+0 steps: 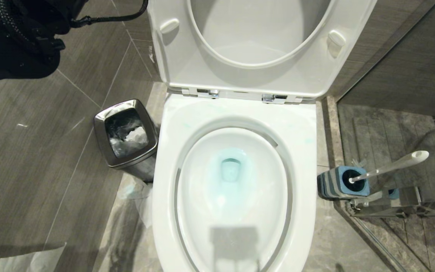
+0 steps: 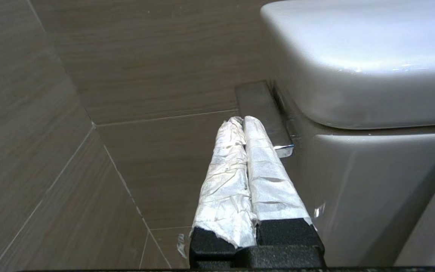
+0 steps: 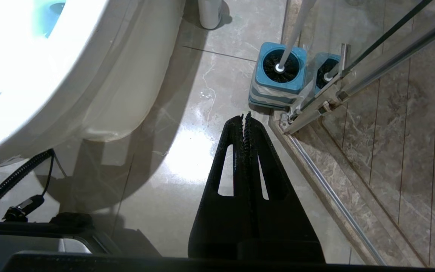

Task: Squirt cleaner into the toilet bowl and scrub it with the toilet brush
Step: Flush the toilet

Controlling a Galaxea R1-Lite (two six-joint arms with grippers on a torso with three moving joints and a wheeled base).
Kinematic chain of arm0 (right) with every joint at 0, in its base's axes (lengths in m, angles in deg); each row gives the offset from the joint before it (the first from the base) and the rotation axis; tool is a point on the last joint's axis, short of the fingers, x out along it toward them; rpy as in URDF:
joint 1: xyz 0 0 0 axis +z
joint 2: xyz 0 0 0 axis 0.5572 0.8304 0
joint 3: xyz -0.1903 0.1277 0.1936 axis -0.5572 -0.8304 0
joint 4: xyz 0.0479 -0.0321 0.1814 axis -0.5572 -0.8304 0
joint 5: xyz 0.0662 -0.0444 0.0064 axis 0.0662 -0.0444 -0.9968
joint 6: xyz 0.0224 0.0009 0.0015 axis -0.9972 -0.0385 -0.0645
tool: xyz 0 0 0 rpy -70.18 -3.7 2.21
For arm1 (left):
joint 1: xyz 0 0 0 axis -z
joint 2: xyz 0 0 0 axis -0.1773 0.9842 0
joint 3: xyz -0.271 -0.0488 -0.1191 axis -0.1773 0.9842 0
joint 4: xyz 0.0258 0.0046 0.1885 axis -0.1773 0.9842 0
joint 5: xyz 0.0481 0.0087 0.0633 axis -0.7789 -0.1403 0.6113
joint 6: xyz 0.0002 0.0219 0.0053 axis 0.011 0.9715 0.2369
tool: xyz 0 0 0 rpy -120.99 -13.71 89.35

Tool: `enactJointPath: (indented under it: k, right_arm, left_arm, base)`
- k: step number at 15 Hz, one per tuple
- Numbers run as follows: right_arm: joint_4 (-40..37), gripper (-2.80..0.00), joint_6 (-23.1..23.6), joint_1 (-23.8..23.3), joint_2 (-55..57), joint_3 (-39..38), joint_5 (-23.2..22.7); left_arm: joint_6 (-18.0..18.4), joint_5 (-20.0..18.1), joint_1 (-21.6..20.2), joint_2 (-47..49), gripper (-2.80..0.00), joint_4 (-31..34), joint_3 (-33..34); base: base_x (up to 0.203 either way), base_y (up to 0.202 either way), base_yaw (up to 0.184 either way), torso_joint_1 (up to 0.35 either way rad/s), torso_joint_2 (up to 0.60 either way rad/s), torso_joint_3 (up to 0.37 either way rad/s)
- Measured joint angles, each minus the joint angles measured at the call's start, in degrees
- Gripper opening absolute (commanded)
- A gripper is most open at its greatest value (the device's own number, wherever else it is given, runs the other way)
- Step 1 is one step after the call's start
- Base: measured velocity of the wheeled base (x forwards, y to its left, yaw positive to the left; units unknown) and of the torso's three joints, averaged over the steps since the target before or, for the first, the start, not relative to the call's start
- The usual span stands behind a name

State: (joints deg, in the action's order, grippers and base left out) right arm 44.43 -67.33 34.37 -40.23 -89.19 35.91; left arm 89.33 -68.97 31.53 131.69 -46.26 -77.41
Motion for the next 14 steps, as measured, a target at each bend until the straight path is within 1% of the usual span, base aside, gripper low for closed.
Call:
enactJointPath:
  k: [6, 14]
  right_arm:
    - [-0.02, -2.80, 0.00, 0.00, 0.00, 0.00, 0.02]
    - [-0.02, -2.80, 0.00, 0.00, 0.00, 0.00, 0.03]
  left_arm:
    - [0.49, -0.09, 0.36, 0.12, -2.80, -0.06, -0.02]
    - [0.17, -0.23, 0.39, 2.00, -2.80, -0.28, 0.04]
  base:
    - [0.000, 0.000, 0.000, 0.000, 0.00, 0.000]
    - [0.000, 0.000, 0.000, 0.000, 0.00, 0.000]
